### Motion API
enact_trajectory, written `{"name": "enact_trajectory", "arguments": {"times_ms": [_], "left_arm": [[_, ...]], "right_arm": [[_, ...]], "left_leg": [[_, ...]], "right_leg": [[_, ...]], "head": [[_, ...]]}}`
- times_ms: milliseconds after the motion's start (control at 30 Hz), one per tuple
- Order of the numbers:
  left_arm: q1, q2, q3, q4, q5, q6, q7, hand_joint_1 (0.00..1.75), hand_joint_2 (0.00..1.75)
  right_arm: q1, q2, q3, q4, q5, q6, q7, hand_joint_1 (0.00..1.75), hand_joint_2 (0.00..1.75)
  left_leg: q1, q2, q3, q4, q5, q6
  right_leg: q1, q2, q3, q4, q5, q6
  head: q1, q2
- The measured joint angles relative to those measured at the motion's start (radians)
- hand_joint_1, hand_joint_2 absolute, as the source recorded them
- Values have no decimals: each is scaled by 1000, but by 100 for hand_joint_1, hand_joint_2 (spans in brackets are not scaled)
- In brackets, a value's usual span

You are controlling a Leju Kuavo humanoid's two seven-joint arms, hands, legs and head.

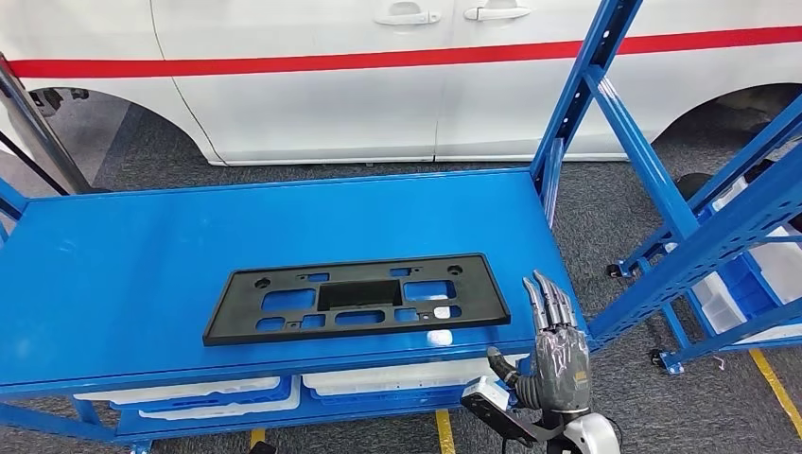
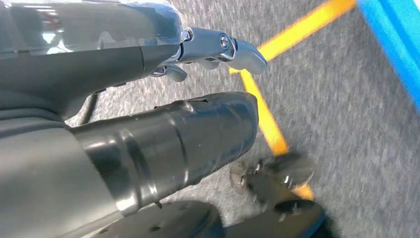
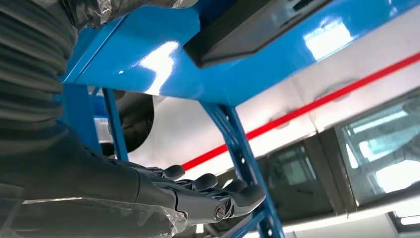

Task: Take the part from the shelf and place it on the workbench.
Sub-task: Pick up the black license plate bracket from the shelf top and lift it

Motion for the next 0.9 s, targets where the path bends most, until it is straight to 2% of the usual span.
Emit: {"name": "enact_trajectory", "arguments": {"times_ms": [133, 267, 500, 900], "left_arm": [[-12, -4, -16, 0, -21, 15, 22, 0, 0], [-23, -7, -38, 0, -42, 15, 39, 0, 0], [-31, -8, -60, 0, -53, 16, 49, 0, 0], [-42, -12, -98, 0, -71, 12, 67, 0, 0]], "right_arm": [[-64, -3, 4, 61, -35, 84, -18, 0, 175], [-160, -6, 43, 154, -9, 142, -28, 0, 175], [-249, -1, 103, 248, 0, 158, -23, 0, 175], [-339, -1, 226, 339, 24, 161, -68, 0, 175]], "left_leg": [[-1, 1, 0, 0, -1, 6], [-2, 1, 0, 0, 0, 11], [-3, 1, 1, 0, 1, 12], [-2, 1, 1, 0, 2, 11]], "right_leg": [[-1, 1, 2, -7, 3, 5], [-2, 0, 2, -9, 6, 12], [-2, 0, 3, -8, 7, 19], [-1, 0, 2, -6, 6, 20]], "head": [[0, 0], [0, 0], [0, 0], [0, 0]]}}
